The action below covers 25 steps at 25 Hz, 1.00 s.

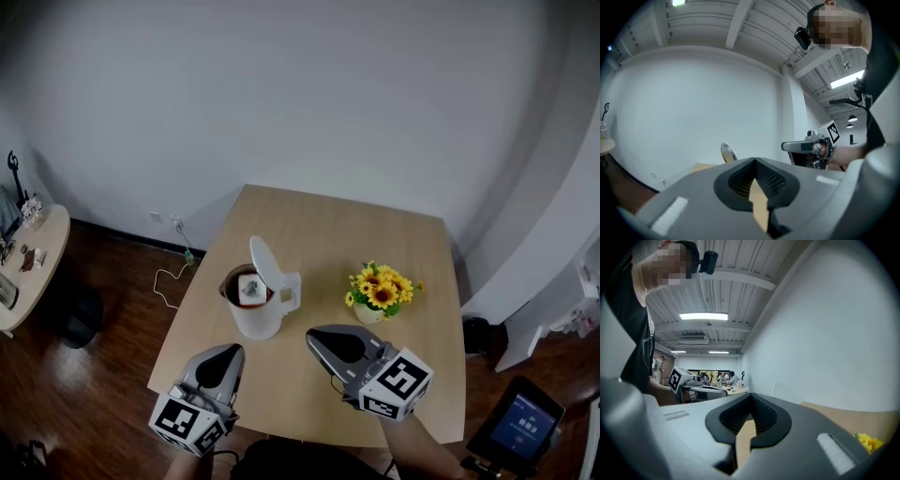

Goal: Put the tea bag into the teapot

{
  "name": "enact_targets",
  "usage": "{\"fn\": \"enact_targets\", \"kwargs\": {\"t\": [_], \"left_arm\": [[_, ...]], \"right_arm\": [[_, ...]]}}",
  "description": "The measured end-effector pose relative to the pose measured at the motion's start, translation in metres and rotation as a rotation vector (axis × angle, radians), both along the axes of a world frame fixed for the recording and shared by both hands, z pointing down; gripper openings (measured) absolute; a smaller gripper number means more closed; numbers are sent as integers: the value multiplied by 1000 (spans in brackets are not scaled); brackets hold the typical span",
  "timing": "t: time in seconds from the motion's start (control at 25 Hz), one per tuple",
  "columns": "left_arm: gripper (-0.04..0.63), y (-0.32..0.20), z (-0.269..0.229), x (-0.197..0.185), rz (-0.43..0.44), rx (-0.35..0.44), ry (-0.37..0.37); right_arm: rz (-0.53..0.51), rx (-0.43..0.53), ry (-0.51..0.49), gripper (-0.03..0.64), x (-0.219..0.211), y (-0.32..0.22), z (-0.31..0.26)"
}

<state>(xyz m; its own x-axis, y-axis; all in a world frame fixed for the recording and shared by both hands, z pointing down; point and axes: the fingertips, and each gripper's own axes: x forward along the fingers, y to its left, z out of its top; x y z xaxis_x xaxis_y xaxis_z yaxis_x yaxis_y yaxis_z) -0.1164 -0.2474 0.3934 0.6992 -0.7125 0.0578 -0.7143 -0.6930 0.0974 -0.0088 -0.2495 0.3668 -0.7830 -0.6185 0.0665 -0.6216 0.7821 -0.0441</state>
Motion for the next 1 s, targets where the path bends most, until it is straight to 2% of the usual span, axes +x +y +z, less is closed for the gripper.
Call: {"fn": "enact_targets", "kwargs": {"t": [0.4,1.0], "left_arm": [[5,12,0,7,1,11,-24],[5,18,-7,-3,-41,16,-25]], "right_arm": [[-1,0,15,0,5,9,5],[-35,11,16,2,-2,15,2]]}}
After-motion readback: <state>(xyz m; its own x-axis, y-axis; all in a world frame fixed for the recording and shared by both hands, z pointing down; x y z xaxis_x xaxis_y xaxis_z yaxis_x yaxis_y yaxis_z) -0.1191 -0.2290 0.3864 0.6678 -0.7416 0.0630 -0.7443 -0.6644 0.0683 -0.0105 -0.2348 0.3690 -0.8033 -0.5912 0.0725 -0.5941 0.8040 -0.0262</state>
